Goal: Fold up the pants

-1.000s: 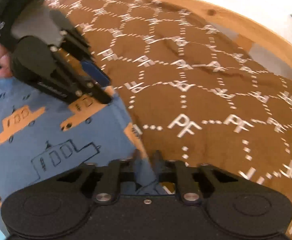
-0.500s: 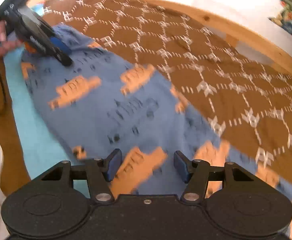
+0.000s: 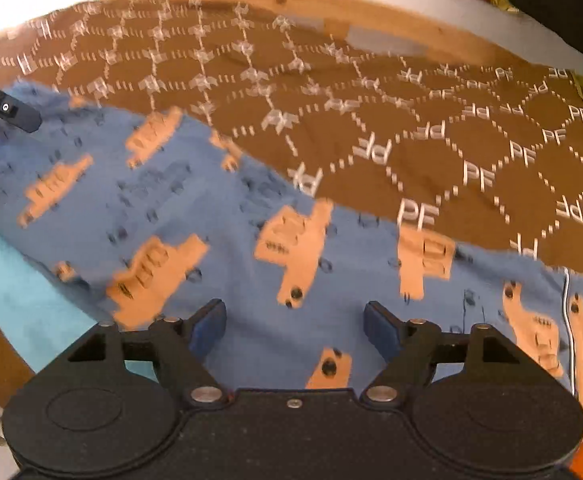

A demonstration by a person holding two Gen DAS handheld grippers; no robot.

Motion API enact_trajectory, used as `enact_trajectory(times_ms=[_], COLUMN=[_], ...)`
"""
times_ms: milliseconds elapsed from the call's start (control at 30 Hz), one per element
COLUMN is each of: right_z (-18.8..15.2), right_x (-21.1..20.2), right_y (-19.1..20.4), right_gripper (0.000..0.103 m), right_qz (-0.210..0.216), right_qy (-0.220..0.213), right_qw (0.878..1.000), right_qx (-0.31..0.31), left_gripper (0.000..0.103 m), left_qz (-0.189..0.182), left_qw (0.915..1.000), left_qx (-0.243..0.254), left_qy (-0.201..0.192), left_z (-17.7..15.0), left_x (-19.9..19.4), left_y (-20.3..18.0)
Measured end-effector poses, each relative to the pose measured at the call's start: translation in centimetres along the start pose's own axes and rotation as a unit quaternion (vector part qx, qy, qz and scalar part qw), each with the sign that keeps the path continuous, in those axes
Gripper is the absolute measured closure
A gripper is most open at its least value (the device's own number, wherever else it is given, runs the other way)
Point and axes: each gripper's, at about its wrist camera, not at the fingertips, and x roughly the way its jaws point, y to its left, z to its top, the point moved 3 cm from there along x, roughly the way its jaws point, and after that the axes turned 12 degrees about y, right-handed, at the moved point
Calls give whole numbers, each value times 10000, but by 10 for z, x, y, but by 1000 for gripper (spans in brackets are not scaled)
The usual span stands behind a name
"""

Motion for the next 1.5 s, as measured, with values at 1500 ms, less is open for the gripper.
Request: enact_trajectory(times_ms=[1500], right_z=[-77], right_x=[-57], right_y=[-154], right_gripper=[25], right_qz=[-441], right_qy=[-673], right_qw=[9353], right_qx=[3445], left_gripper=[1], left_qz=[-365], left_qw=[9688], left_qx=[2225], left_qy=[1030], left_z=[169], left_x=[102], left_y=[-261])
